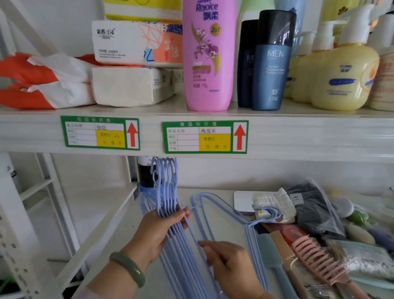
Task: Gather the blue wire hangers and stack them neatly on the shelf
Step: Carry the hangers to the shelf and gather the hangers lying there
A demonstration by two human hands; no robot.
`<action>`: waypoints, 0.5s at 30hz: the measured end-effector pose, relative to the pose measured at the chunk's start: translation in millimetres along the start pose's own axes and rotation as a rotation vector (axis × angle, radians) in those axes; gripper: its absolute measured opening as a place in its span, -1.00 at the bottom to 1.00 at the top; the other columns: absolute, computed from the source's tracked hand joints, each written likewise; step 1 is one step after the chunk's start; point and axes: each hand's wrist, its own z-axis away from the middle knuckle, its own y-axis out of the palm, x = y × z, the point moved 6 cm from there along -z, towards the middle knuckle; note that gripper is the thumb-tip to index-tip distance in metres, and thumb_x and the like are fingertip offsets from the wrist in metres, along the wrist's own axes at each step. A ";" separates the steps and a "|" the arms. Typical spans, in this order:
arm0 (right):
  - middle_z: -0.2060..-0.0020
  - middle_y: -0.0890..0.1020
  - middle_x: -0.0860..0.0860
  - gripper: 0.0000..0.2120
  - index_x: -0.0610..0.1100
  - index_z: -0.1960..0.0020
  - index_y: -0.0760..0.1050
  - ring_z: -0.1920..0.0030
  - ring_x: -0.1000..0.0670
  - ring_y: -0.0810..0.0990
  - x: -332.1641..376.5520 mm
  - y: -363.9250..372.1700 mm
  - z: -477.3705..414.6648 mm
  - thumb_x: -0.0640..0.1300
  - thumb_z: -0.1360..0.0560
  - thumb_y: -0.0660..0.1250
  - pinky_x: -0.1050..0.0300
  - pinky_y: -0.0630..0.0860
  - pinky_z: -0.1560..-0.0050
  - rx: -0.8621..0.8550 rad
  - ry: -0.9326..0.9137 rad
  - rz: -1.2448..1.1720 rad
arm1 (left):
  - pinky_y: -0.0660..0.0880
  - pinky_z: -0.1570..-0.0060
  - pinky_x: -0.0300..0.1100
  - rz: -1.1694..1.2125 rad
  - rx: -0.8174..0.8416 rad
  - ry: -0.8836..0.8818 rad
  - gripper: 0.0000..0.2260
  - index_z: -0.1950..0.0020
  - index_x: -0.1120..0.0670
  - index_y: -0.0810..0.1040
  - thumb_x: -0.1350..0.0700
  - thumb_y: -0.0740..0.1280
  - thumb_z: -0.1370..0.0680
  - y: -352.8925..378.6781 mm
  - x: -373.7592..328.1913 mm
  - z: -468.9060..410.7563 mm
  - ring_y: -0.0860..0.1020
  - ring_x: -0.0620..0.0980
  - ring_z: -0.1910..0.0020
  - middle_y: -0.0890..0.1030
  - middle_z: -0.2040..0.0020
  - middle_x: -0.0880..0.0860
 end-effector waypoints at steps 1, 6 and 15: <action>0.38 0.63 0.06 -0.72 -0.07 0.13 0.62 0.31 0.07 0.60 -16.0 -4.5 -0.6 0.04 -0.49 0.19 0.22 0.50 0.21 -0.010 0.114 0.043 | 0.62 0.34 -0.25 -0.012 -0.008 -0.001 -0.92 0.15 0.23 0.60 0.36 0.32 -0.47 -2.0 0.8 0.1 0.68 -0.09 0.37 0.71 0.39 0.04; -0.11 0.60 -0.08 -0.74 -0.12 -0.11 0.52 -0.13 -0.08 0.58 -94.8 -37.8 9.5 -0.05 -0.50 0.20 0.14 0.50 -0.08 0.171 0.639 0.674 | 0.61 0.15 -0.17 -0.033 -0.037 -0.014 -0.94 0.15 0.21 0.62 0.32 0.36 -0.46 -11.5 3.5 -0.6 0.67 -0.02 0.30 0.72 0.35 0.06; -0.02 0.68 -0.11 -0.72 -0.16 0.00 0.59 -0.06 -0.12 0.63 -97.7 -44.1 13.8 -0.08 -0.52 0.13 0.14 0.54 -0.01 0.091 0.721 0.700 | 0.57 0.42 -0.31 0.097 -0.079 -0.032 -0.93 0.17 0.21 0.57 0.26 0.32 -0.50 -10.5 2.8 -2.3 0.63 -0.08 0.39 0.66 0.44 0.02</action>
